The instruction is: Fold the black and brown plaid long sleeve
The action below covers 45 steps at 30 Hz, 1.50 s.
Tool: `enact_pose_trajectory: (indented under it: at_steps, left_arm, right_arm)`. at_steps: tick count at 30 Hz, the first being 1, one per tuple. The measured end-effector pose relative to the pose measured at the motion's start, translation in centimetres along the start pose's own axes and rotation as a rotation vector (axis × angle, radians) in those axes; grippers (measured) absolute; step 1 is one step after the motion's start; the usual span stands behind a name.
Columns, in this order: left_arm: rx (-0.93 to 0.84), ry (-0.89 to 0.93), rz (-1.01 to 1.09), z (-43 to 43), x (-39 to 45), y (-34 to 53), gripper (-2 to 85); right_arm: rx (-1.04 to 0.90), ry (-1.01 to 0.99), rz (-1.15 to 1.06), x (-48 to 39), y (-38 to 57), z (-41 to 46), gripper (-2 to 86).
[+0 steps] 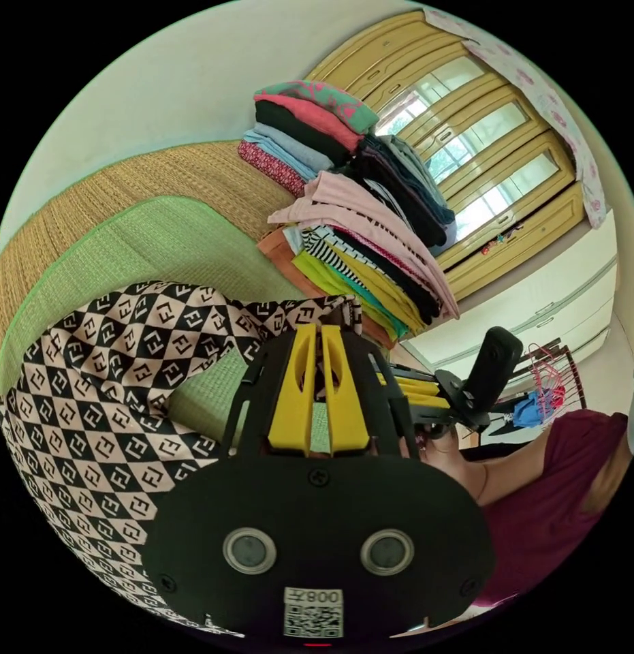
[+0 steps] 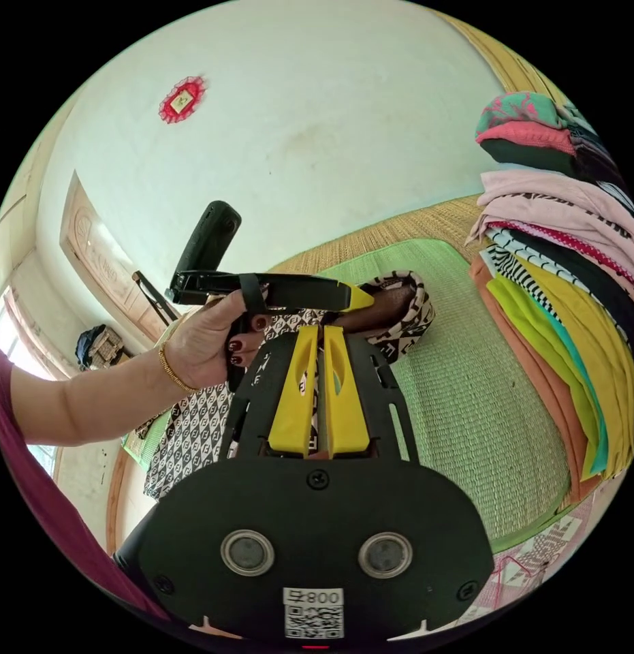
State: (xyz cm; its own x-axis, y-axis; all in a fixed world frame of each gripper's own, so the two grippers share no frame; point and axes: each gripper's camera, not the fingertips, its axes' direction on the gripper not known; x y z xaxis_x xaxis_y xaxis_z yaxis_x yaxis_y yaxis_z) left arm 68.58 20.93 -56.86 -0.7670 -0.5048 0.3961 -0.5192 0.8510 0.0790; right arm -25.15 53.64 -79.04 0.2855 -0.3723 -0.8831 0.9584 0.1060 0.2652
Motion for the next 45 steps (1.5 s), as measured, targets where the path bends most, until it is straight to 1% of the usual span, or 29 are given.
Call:
enact_pose_trajectory:
  at_steps: [5,8,13,15,17,19,23,27,28,30,33,37,45]
  left_arm:
    - [0.191,0.089,-0.031,-4.2,-1.6,2.8,1.2]
    - [0.316,0.135,-0.042,-8.4,-2.8,4.7,1.0]
    - [0.495,0.187,-0.043,-16.0,-4.9,9.7,0.9]
    - [0.565,0.178,-0.041,-19.6,-6.1,13.8,0.8]
    - [0.597,0.156,-0.053,-22.0,-7.3,17.6,0.8]
    - [0.625,0.133,-0.089,-24.0,-8.9,22.0,0.8]
    - [0.681,0.080,-0.221,-27.2,-13.1,33.9,0.8]
    - [0.719,0.033,-0.387,-27.7,-17.4,45.6,0.8]
    - [0.712,0.018,-0.411,-27.5,-18.0,47.0,0.8]
    - [0.693,0.006,-0.498,-26.4,-20.6,52.3,0.8]
    - [0.674,0.013,-0.583,-24.6,-23.5,57.3,0.8]
    - [0.676,0.034,-0.622,-22.6,-25.5,61.5,0.8]
    - [0.647,-0.061,-0.700,-19.5,-27.2,67.6,1.1]
  right_arm:
    - [0.070,-0.018,-0.034,-2.4,-1.7,-0.3,1.1]
    - [0.124,-0.042,-0.117,-5.6,-4.5,-0.5,1.2]
    - [0.175,-0.148,-0.290,-13.4,-9.1,1.3,1.2]
    - [0.165,-0.211,-0.337,-16.4,-9.9,2.8,1.2]
    - [0.138,-0.292,-0.361,-19.1,-10.2,5.1,1.3]
    - [0.077,-0.375,-0.387,-23.0,-9.6,9.0,1.3]
    - [-0.045,-0.477,-0.413,-29.2,-7.0,16.4,1.4]
    - [-0.209,-0.537,-0.442,-35.8,-2.5,25.7,1.4]
    - [-0.256,-0.544,-0.434,-37.1,-1.2,28.4,1.4]
    - [-0.328,-0.546,-0.426,-38.6,0.9,32.3,1.4]
    - [-0.445,-0.535,-0.401,-40.1,4.2,38.3,1.5]
    - [-0.527,-0.540,-0.378,-41.4,7.5,43.4,1.4]
    - [-0.620,-0.501,-0.408,-44.7,12.5,50.7,1.3]
